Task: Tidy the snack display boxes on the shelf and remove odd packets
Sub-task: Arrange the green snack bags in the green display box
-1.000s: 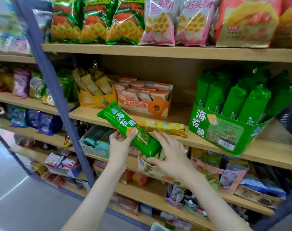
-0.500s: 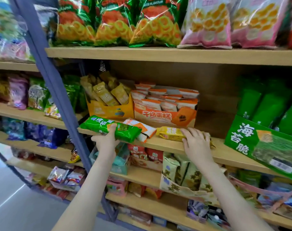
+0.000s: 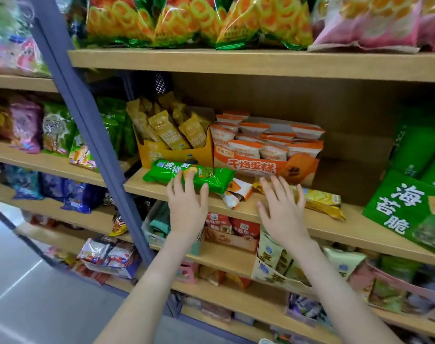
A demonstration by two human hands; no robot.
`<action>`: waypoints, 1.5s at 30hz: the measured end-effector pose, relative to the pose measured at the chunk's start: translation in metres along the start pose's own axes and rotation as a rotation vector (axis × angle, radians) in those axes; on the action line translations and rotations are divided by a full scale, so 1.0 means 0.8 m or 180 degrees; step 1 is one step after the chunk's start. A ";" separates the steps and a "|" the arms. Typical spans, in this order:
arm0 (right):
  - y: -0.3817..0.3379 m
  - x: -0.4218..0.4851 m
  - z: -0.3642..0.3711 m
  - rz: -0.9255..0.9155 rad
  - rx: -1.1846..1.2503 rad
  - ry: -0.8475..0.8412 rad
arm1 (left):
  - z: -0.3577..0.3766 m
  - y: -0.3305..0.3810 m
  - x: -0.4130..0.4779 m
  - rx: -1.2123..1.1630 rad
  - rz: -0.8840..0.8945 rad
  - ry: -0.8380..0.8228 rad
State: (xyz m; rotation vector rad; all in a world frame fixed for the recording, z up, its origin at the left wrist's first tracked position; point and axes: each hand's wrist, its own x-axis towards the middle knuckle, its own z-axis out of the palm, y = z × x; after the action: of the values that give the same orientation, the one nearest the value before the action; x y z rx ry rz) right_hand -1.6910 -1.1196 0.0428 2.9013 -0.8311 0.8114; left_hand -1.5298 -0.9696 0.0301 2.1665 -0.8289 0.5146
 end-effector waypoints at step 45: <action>-0.048 -0.010 0.014 -0.0463 -0.0329 -0.0299 | -0.010 -0.015 0.017 -0.0013 0.0189 -0.0843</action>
State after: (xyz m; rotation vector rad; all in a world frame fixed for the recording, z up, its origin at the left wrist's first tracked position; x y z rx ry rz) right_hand -1.6724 -1.0844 0.0336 2.8855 -0.6377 0.6060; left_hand -1.5125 -0.9633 0.0371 2.2420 -1.0375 0.2566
